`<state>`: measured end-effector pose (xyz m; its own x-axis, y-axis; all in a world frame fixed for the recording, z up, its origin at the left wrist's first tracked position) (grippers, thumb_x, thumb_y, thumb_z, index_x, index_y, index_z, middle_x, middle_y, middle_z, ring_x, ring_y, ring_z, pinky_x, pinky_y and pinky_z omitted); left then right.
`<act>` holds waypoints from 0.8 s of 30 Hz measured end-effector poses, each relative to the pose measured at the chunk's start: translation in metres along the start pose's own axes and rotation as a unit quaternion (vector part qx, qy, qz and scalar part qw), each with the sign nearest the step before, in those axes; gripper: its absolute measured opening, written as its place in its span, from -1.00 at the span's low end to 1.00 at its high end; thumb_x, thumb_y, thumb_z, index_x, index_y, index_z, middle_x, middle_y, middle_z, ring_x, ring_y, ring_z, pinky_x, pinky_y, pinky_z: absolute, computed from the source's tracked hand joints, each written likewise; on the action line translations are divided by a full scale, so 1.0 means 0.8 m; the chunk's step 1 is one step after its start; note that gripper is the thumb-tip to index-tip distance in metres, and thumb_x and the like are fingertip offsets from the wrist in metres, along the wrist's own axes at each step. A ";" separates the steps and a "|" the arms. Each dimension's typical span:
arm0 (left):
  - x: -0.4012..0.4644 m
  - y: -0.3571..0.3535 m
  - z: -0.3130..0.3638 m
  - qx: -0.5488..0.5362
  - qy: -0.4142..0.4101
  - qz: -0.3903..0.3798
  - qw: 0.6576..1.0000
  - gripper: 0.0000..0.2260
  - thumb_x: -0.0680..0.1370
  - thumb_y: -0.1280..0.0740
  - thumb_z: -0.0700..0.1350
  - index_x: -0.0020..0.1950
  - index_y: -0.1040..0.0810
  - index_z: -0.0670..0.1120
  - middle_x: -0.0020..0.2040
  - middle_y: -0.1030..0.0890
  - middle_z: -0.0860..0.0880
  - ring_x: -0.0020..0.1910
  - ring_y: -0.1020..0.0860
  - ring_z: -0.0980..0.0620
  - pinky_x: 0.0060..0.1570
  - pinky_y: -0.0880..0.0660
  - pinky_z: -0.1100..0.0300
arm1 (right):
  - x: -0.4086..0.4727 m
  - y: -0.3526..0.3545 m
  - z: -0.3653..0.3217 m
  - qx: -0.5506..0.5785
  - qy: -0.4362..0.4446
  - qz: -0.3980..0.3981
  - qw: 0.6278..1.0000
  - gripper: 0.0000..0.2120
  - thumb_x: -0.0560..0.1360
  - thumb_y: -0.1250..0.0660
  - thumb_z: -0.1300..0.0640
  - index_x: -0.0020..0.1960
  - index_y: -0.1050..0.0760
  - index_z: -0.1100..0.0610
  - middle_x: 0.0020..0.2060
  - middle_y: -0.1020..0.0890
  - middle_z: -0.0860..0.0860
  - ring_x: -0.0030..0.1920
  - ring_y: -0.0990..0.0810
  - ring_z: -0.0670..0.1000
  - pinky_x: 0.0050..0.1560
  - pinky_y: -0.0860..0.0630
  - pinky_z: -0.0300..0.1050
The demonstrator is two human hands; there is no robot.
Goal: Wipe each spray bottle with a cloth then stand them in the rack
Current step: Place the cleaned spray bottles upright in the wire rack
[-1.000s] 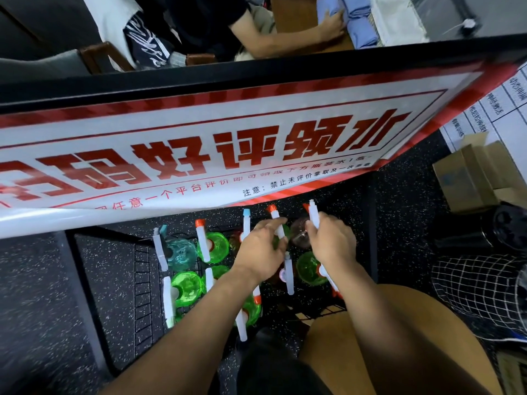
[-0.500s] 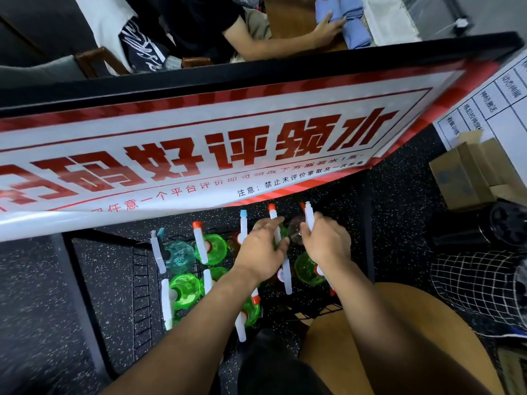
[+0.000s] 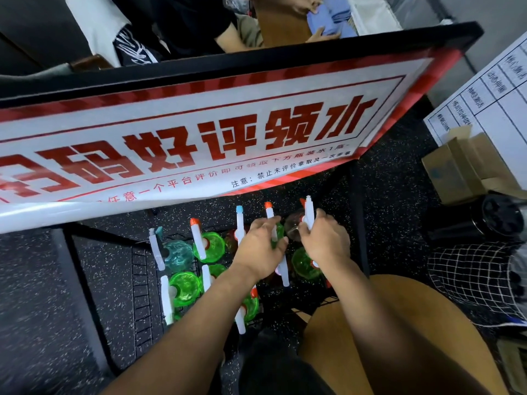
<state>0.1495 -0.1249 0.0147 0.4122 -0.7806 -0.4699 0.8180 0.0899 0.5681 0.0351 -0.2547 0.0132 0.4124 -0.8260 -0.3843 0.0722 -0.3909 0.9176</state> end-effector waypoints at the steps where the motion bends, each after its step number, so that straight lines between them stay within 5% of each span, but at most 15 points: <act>1: -0.002 0.000 0.001 0.002 -0.001 0.000 1.000 -0.47 0.72 -0.31 0.02 0.68 -0.30 0.00 0.61 -0.31 -0.15 0.22 -0.65 -0.10 0.35 -0.49 0.17 | -0.004 0.004 0.001 0.006 -0.004 -0.002 1.000 -0.56 0.70 -0.19 -0.12 0.40 -0.40 0.19 0.19 -0.63 0.16 0.09 -0.66 0.22 -0.15 -0.45 -0.03; 4: -0.011 0.002 0.004 0.008 -0.010 0.005 1.000 -0.48 0.72 -0.31 0.01 0.67 -0.31 0.00 0.59 -0.31 -0.13 0.13 -0.65 -0.06 0.23 -0.44 0.27 | -0.029 0.022 0.007 0.056 -0.018 -0.002 0.998 -0.40 0.70 -0.18 -0.13 0.61 -0.22 0.19 0.28 -0.60 0.18 0.23 -0.61 0.22 0.06 -0.53 0.05; 8: -0.026 0.005 0.008 0.011 -0.031 0.029 0.999 -0.50 0.71 -0.34 -0.01 0.65 -0.35 -0.02 0.54 -0.35 -0.11 0.17 -0.63 -0.06 0.19 -0.29 0.41 | -0.083 0.025 0.023 0.117 -0.003 -0.021 0.993 -0.31 0.69 -0.16 -0.21 0.67 -0.12 0.13 0.10 -0.69 0.18 0.12 -0.66 0.21 0.12 -0.59 0.10; 13: -0.042 0.002 0.008 0.015 -0.050 0.042 0.998 -0.51 0.71 -0.34 -0.01 0.64 -0.37 -0.03 0.50 -0.38 -0.12 0.24 -0.61 -0.14 0.34 -0.39 0.23 | -0.118 -0.014 0.063 0.107 -0.061 -0.079 0.989 -0.25 0.68 -0.14 -0.26 0.71 0.00 0.09 0.14 -0.67 0.15 0.16 -0.64 0.20 0.09 -0.55 0.07; 18: -0.054 -0.004 0.009 0.020 -0.065 0.047 0.997 -0.53 0.69 -0.37 -0.05 0.60 -0.42 -0.03 0.46 -0.40 -0.14 0.25 -0.59 -0.16 0.35 -0.42 0.17 | -0.119 -0.021 0.071 0.086 -0.068 -0.053 0.993 -0.36 0.70 -0.12 -0.22 0.66 -0.16 0.09 0.07 -0.69 0.10 0.10 -0.66 0.16 -0.03 -0.51 -0.02; 21: -0.062 -0.009 0.008 0.021 -0.072 0.045 0.996 -0.54 0.70 -0.37 -0.07 0.60 -0.43 -0.02 0.44 -0.41 -0.11 0.26 -0.59 -0.14 0.34 -0.40 0.21 | -0.125 -0.020 0.070 0.065 -0.040 -0.048 0.996 -0.56 0.70 -0.14 -0.19 0.41 -0.50 0.06 -0.19 -0.61 -0.03 -0.16 -0.61 0.07 -0.17 -0.46 -0.08; 24: -0.068 -0.013 0.006 0.016 -0.075 0.041 0.996 -0.56 0.70 -0.36 -0.10 0.59 -0.44 0.00 0.43 -0.42 -0.09 0.26 -0.58 -0.12 0.36 -0.41 0.19 | -0.132 -0.022 0.072 0.053 -0.025 -0.038 0.998 -0.62 0.70 -0.14 -0.17 0.31 -0.53 0.04 -0.25 -0.61 -0.07 -0.24 -0.59 0.02 -0.24 -0.43 -0.11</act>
<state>0.1169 -0.0866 0.0375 0.4108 -0.8551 -0.3165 0.7695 0.1389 0.6234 -0.0621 -0.1836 0.0317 0.3629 -0.8102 -0.4603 0.0036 -0.4927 0.8702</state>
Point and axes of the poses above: each hand's wrist, its own x-axis towards the middle knuckle, its own y-axis out of the back of the hand, z = x × y, the point moved 6 cm from there along x, towards the middle knuckle
